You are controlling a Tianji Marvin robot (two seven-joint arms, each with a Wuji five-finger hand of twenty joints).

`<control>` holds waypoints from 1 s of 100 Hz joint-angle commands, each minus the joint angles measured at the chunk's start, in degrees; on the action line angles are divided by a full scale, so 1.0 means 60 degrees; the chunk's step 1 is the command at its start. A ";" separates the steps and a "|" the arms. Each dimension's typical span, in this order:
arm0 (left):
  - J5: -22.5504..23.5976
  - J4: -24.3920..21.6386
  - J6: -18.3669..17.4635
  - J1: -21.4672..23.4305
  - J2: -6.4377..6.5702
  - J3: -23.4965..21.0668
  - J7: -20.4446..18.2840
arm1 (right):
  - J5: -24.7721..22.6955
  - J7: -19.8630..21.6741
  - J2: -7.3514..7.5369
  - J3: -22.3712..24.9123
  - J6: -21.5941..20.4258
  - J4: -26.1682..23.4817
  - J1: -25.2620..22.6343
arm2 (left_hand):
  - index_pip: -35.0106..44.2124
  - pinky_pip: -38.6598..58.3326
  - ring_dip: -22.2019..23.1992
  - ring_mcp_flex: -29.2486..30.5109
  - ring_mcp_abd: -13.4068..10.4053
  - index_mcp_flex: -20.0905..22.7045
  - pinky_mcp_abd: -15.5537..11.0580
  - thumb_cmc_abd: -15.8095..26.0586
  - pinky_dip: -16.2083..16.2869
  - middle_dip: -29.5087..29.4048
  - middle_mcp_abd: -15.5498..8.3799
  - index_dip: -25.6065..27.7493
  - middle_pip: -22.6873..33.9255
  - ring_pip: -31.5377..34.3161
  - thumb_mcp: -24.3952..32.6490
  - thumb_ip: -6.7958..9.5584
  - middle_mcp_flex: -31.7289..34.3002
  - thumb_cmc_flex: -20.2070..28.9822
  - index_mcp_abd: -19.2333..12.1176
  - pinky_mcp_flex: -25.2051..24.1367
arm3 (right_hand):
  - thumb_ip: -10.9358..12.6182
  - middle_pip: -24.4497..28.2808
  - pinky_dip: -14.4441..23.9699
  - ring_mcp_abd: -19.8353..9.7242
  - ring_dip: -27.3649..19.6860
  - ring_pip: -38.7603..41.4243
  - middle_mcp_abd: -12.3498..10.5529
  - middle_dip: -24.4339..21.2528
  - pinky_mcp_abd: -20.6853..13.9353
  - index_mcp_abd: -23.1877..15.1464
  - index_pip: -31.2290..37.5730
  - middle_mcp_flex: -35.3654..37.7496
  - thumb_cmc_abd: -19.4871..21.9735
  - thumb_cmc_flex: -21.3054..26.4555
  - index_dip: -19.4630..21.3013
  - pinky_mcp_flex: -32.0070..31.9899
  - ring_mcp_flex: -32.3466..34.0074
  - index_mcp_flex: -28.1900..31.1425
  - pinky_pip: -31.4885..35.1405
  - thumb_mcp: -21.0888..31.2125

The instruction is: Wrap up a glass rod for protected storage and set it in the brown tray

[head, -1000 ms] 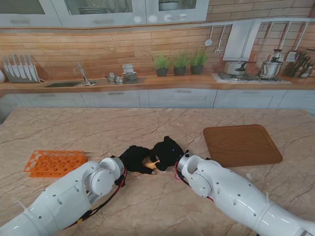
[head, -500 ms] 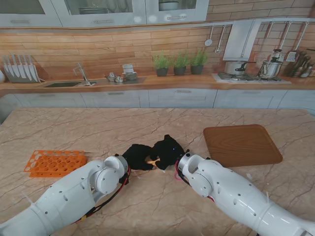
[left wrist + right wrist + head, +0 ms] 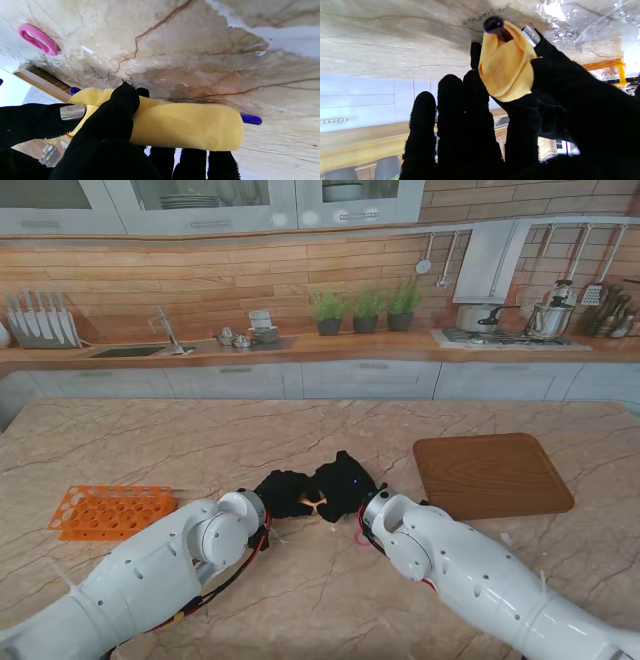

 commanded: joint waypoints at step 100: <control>-0.0761 0.0230 -0.0246 0.0795 -0.0610 -0.0470 0.1274 | 0.0060 -0.0114 -0.0091 0.0467 0.0438 -0.0301 -0.0406 | 0.3092 0.4226 0.0321 0.5638 0.1922 -0.0078 0.3366 -0.1532 0.1730 0.3053 0.0857 0.2627 0.2686 0.4191 0.4340 0.0013 0.4551 0.0737 0.0375 0.4827 | -0.0097 0.0218 0.0127 -0.0188 0.0148 0.0279 0.0363 0.0047 0.0186 -0.0477 0.0287 0.0283 0.0021 0.0337 0.0082 -0.0029 0.0127 0.0382 0.0286 0.0546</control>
